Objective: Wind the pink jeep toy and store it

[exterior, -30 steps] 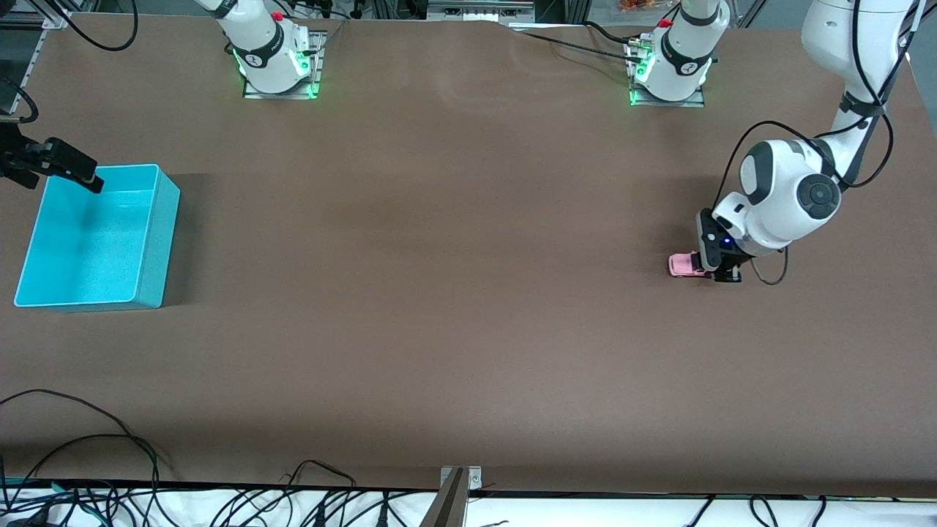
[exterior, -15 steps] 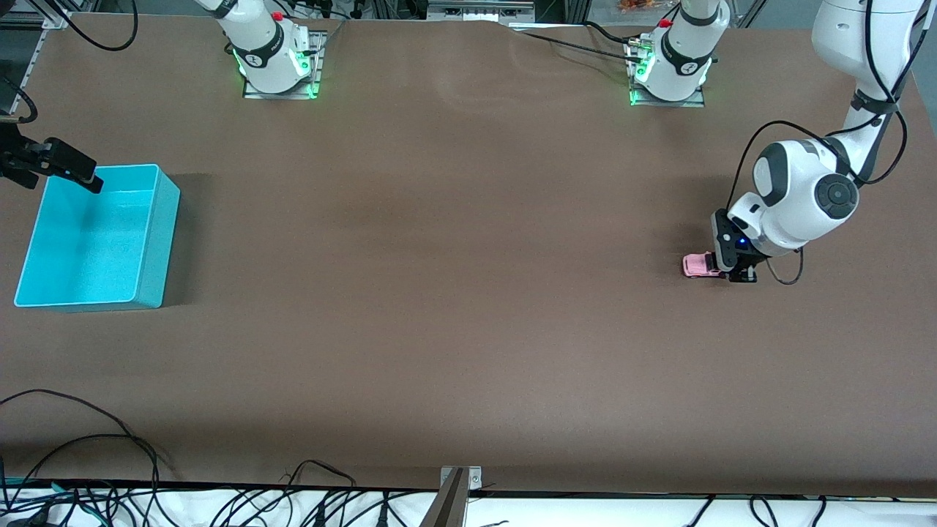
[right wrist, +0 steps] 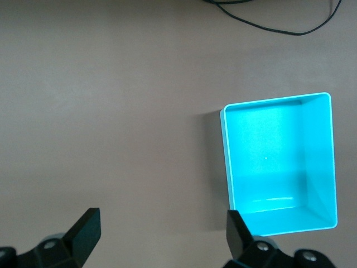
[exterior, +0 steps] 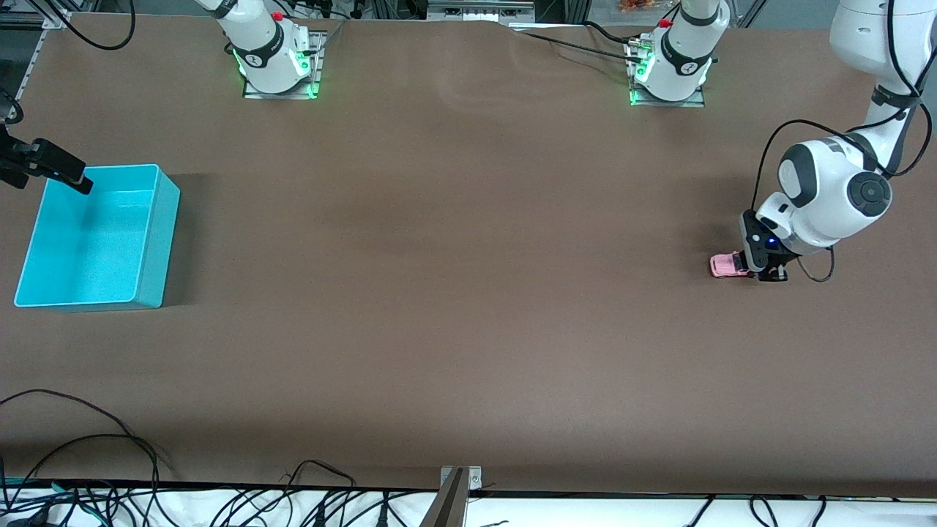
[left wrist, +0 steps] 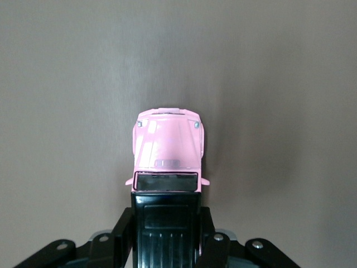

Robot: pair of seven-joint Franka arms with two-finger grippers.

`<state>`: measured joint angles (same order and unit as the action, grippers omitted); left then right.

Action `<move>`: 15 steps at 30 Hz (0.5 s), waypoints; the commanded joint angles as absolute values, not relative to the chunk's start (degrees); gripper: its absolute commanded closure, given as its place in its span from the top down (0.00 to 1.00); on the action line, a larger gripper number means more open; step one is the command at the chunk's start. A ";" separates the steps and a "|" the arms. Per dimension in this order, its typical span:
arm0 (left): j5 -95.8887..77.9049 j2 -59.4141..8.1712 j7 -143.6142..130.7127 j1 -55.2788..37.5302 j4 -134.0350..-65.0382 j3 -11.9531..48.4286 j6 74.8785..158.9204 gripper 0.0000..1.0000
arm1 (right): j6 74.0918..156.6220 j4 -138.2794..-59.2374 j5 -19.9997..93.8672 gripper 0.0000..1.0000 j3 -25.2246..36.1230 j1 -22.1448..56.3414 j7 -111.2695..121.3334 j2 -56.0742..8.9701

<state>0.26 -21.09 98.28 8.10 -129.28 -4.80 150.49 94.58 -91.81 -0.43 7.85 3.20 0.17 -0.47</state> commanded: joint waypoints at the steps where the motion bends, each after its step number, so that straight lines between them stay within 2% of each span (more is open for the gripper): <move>1: -0.09 -27.16 101.16 8.61 -128.67 -7.55 153.02 0.00 | 94.31 -90.35 0.35 1.00 7.91 2.99 0.44 -1.05; 15: 0.44 -27.68 107.40 10.28 -128.32 -11.42 155.04 0.00 | 94.39 -90.35 0.35 1.00 7.91 3.08 0.44 -1.14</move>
